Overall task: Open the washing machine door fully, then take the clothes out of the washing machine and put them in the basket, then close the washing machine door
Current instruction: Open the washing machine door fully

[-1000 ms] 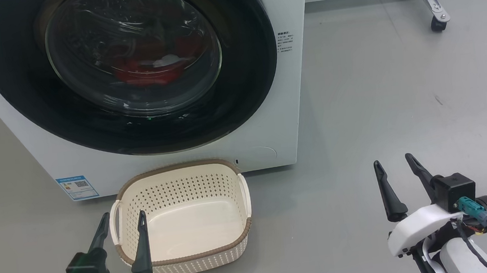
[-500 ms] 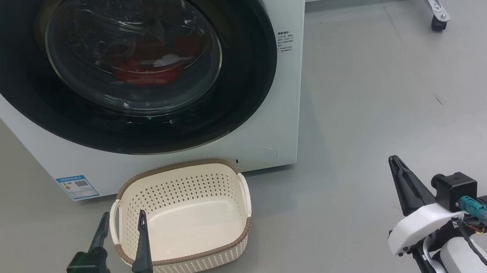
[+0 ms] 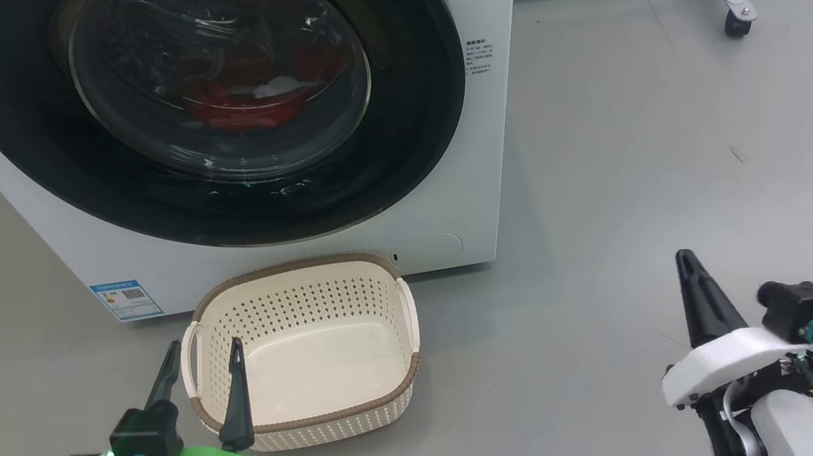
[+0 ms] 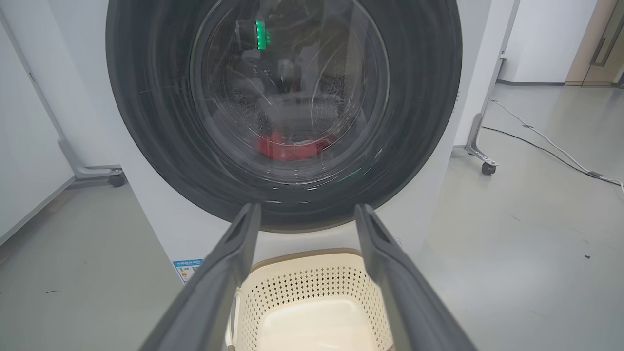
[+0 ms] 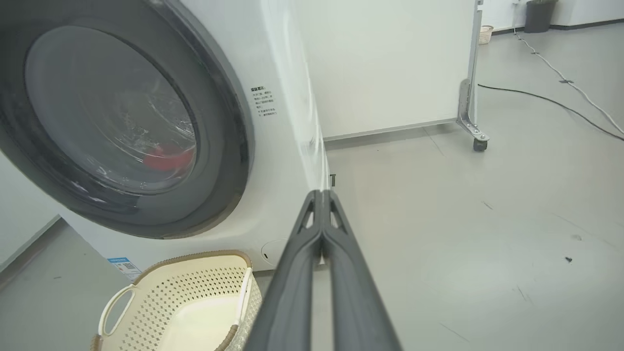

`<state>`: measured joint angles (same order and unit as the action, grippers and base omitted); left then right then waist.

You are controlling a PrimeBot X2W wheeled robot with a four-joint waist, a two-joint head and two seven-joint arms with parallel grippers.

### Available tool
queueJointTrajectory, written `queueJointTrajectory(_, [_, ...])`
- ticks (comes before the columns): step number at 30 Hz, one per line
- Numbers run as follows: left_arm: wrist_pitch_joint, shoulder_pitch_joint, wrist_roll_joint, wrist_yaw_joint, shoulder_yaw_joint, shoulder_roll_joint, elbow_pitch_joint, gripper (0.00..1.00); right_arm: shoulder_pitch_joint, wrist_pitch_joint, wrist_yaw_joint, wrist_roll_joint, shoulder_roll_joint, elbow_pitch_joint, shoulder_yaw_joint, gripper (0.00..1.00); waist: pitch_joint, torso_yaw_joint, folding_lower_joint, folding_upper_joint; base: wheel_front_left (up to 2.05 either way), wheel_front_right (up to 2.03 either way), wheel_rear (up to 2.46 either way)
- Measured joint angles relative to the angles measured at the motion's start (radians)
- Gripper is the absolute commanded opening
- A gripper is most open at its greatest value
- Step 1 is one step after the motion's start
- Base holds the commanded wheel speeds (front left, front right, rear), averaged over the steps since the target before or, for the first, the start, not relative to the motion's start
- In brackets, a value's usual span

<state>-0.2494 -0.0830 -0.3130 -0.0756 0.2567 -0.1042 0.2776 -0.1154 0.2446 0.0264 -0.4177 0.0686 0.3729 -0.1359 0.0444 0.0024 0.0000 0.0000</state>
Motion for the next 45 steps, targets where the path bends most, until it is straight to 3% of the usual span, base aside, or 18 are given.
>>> queueJointTrajectory(10, [-0.002,-0.03,0.008,-0.003,0.0,0.005,-0.024,1.0,-0.06,0.0,0.053,-0.193,-0.016,0.035,0.078,0.0,0.046,0.009,0.0,0.0,0.0,0.0,0.0])
queueJointTrajectory(21, [-0.002,-0.07,0.027,-0.002,0.006,0.016,-0.047,1.0,-0.185,-0.029,0.086,-0.471,-0.021,0.075,0.15,0.0,0.111,0.028,0.0,0.0,0.0,0.0,0.0])
queueJointTrajectory(33, [-0.003,-0.125,0.041,0.002,0.017,0.026,-0.084,1.0,-0.372,-0.168,0.09,-0.865,-0.019,0.098,0.194,0.0,0.195,0.054,0.0,0.0,0.0,0.0,0.0])
queueJointTrajectory(45, [-0.003,-0.185,0.044,0.003,0.027,0.036,-0.114,1.0,-0.569,-0.32,0.09,-1.063,-0.014,0.111,0.215,0.0,0.29,0.082,0.0,0.0,0.0,0.0,0.0])
